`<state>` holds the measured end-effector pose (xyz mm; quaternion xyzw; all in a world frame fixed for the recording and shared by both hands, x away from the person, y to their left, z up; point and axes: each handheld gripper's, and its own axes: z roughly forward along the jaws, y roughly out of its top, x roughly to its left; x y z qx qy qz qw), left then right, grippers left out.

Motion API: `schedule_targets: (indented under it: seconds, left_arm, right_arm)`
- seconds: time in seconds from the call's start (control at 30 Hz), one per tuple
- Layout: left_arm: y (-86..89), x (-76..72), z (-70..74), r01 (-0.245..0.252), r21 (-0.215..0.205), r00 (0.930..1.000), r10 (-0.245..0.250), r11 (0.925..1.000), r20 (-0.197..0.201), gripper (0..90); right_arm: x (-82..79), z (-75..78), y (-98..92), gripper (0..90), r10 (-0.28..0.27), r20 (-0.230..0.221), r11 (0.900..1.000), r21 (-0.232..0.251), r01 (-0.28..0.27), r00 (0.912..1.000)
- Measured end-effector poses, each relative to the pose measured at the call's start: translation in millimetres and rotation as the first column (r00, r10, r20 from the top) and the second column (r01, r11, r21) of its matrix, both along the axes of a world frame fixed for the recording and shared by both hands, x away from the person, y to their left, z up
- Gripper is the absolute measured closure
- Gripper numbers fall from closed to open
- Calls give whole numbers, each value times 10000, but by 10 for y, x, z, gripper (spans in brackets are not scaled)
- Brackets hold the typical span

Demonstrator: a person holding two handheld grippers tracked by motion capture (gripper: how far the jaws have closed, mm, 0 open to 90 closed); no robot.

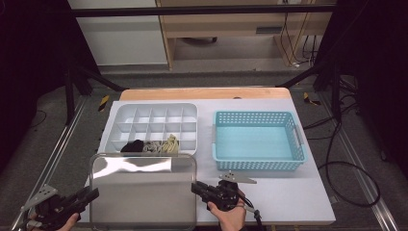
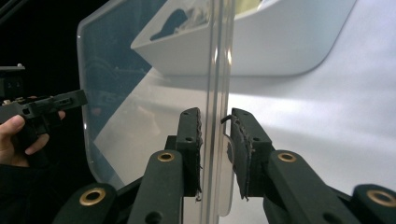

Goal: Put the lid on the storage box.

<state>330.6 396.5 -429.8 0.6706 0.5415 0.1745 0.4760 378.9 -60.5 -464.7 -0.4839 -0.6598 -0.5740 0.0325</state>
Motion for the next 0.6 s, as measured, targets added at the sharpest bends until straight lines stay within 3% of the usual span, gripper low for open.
schedule_targets:
  seconds: [0.37,0.6]
  left_arm:
    - [-145,147,304,137,574,9983,-170,9983,560,593]
    - [-185,245,502,221,626,9959,-274,9978,862,593]
  right_arm:
    - [122,281,-94,726,-171,852,9992,-354,202,9962]
    - [208,467,-134,723,-208,1220,9990,-379,256,9923]
